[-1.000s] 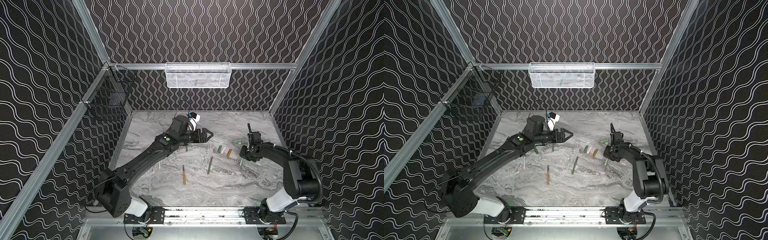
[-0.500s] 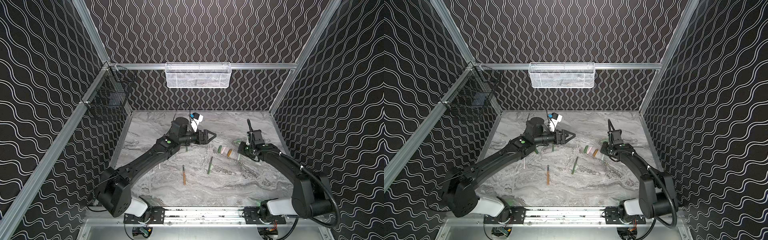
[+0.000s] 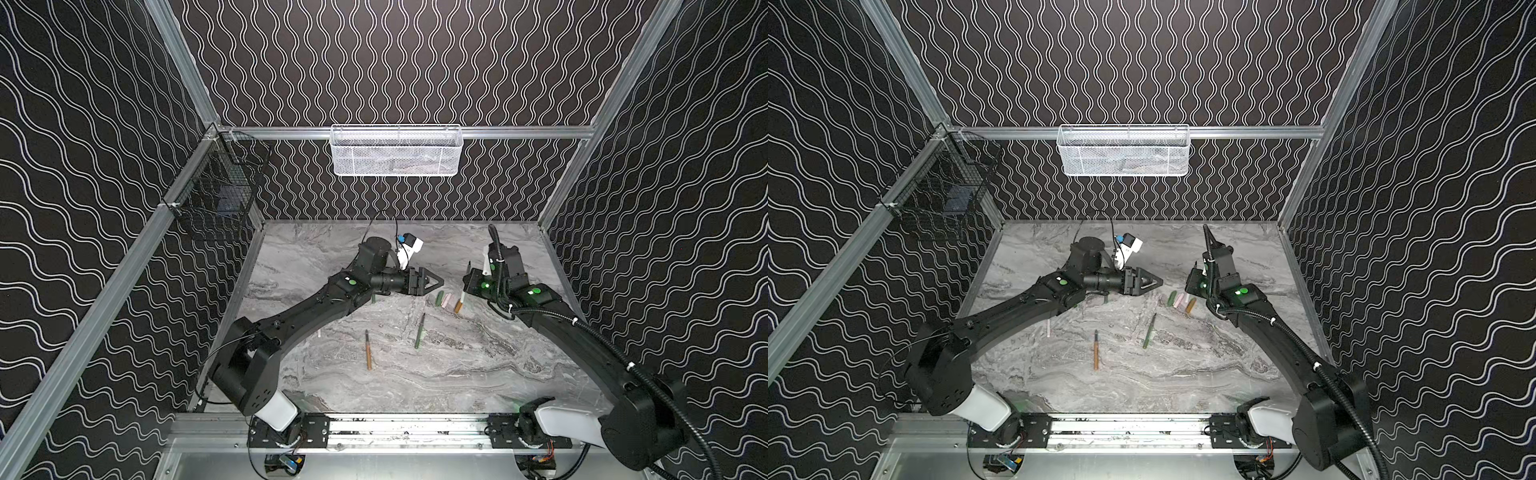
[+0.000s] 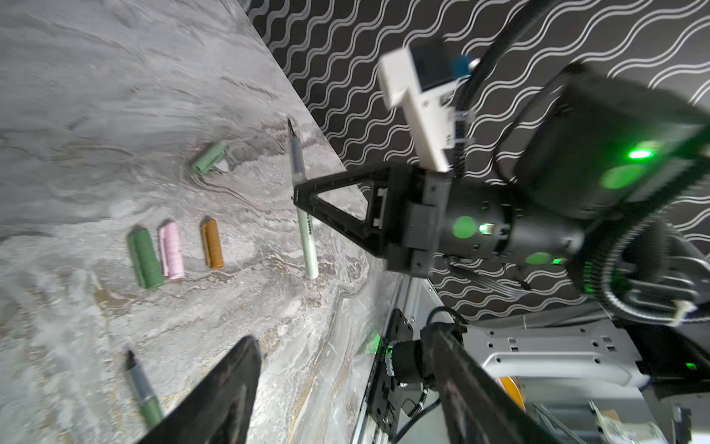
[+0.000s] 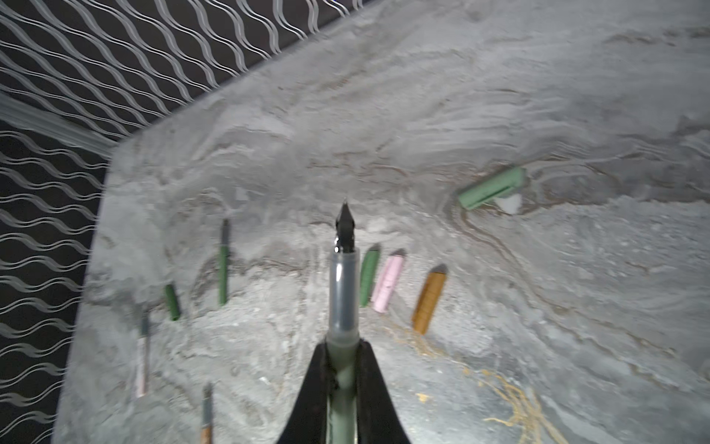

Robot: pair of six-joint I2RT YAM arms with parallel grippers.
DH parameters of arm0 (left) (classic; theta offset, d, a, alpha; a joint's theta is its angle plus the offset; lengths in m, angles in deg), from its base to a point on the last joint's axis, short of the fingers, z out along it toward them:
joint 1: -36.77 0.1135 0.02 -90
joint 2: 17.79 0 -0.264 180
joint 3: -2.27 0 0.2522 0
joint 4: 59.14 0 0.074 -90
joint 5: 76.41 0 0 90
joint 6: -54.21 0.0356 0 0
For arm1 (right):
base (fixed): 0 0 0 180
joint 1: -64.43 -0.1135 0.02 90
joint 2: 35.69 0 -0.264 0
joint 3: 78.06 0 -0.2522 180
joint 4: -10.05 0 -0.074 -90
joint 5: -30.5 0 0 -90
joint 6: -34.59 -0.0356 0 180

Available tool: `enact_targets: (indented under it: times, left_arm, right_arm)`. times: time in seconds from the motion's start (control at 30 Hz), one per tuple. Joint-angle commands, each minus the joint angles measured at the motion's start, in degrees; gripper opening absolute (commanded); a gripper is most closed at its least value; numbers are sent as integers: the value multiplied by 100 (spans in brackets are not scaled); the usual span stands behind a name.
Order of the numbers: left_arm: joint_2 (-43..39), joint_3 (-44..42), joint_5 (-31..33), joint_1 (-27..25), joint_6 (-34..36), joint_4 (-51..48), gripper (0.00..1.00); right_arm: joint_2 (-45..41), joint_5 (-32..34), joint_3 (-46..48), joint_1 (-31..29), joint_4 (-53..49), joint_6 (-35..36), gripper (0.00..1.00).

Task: Insert the pens into the pen caps
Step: 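Lift the pen with the right gripper toward the open left gripper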

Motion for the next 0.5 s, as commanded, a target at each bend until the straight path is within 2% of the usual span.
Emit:
enact_targets:
  times: [0.0,0.47]
  left_arm:
    - [129,36,-308,-29,-15,469,70]
    - [485,-67,-565,-133,-411,1097,61]
  right_arm:
    - [-189,-149,-48,-128,179,-249,10]
    - [-471,-220,-289,-824,494,-555,9]
